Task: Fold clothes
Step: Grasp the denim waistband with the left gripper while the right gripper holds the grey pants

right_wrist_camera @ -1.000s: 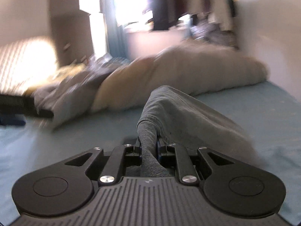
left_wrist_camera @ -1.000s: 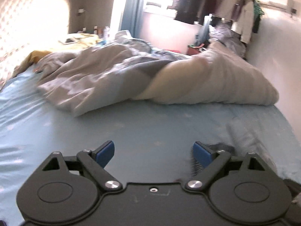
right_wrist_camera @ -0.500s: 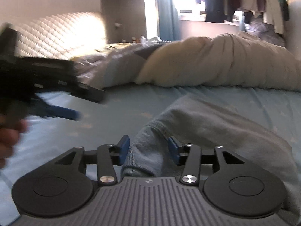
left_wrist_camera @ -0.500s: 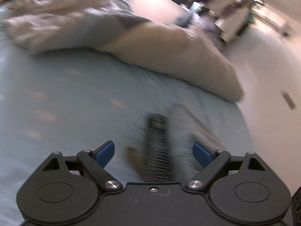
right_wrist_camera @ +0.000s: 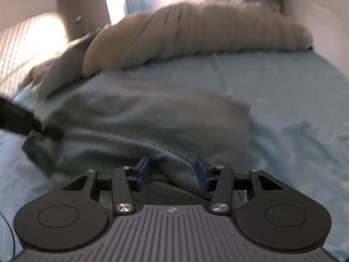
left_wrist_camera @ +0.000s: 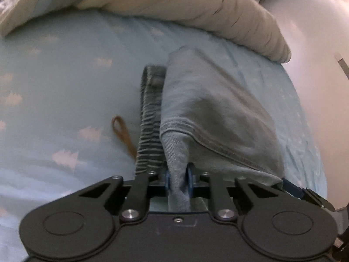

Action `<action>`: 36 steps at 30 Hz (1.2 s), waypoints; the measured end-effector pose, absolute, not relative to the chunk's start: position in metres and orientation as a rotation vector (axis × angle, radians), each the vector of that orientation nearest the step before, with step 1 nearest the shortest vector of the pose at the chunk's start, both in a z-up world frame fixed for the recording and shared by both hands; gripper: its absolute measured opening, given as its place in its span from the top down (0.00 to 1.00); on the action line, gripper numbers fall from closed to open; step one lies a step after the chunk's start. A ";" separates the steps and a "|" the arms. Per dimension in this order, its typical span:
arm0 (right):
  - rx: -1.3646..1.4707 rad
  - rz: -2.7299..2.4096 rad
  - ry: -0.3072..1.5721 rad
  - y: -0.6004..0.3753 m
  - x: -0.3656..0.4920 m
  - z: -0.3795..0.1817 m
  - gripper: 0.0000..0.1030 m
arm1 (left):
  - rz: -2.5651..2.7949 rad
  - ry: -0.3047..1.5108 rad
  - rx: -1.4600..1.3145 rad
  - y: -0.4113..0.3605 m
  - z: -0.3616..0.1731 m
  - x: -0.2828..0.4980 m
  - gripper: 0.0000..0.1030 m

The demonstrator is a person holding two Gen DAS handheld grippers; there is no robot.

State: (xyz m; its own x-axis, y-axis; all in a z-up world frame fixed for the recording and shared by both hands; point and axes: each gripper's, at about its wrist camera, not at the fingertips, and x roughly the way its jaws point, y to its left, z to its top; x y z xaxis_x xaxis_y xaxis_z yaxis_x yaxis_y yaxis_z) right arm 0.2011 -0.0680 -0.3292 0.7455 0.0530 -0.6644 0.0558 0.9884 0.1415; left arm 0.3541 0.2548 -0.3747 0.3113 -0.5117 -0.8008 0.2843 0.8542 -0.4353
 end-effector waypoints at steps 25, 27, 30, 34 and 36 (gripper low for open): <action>0.969 0.247 0.853 -0.236 0.250 -0.402 0.27 | -0.582 1.221 -0.642 0.281 -0.426 0.401 0.10; 0.969 0.294 0.885 -0.229 0.259 -0.408 0.22 | -0.616 1.259 -0.618 0.269 -0.431 0.406 0.06; 0.986 0.362 0.894 -0.220 0.272 -0.412 0.15 | -0.622 1.251 -0.587 0.257 -0.434 0.406 0.02; 0.908 0.361 0.892 -0.209 0.277 -0.405 0.28 | -0.607 1.170 -0.568 0.255 -0.427 0.394 0.23; 0.899 0.353 0.868 -0.207 0.273 -0.398 0.44 | -0.595 1.142 -0.577 0.259 -0.421 0.385 0.42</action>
